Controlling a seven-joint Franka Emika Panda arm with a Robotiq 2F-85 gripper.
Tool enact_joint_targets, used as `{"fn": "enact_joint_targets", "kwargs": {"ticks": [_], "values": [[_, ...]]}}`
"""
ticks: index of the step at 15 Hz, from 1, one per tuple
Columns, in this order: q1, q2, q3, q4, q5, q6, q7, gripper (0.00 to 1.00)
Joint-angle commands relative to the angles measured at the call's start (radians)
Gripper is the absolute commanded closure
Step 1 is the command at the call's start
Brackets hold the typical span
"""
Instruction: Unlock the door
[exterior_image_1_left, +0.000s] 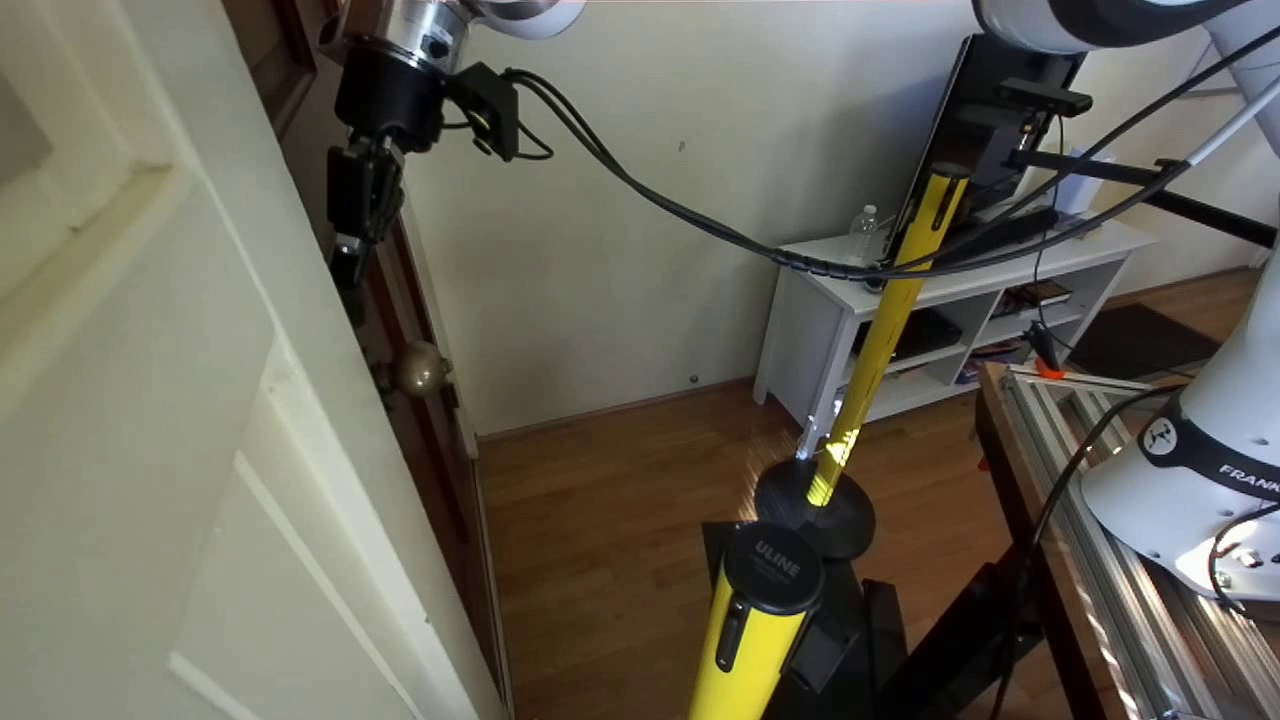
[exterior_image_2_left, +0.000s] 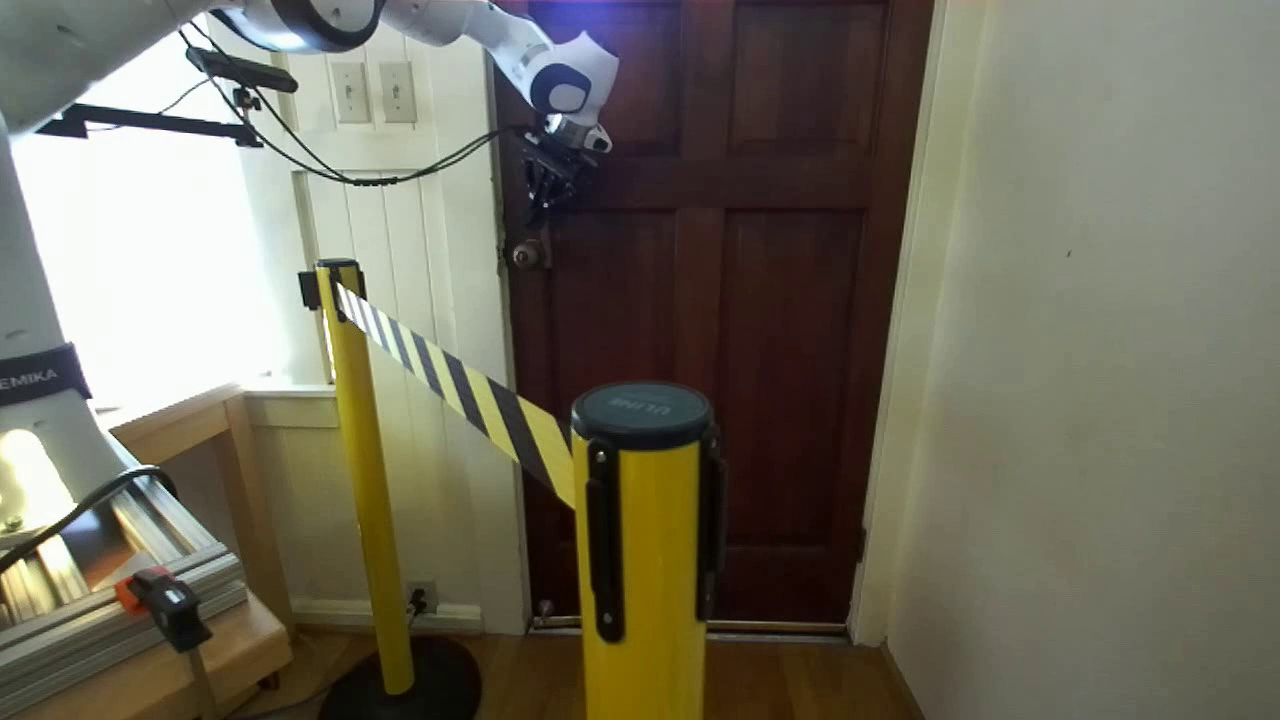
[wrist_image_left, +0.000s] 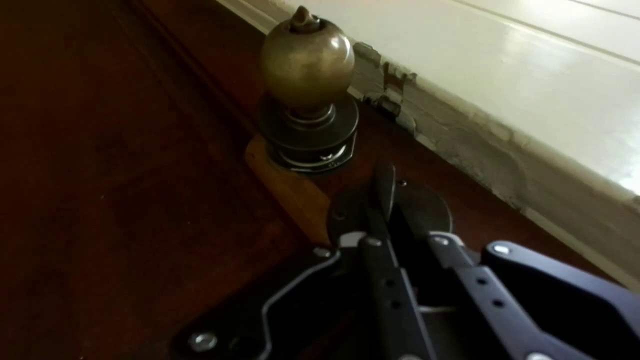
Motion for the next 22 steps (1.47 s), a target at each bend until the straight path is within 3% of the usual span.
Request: {"fn": "enact_joint_targets", "kwargs": {"ticks": [1,15,16,22], "values": [[0.004,0.018,0.016,0.042,-0.043,-0.015,0.040,0.97],[0.252,-0.196,-0.173,-0.266,-0.313,0.220,0.237,0.97],[0.233,-0.210,-0.133,-0.290,-0.354,0.237,0.255,0.97],[0.226,-0.306,-0.087,-0.477,-0.423,0.363,0.211,0.97]]}}
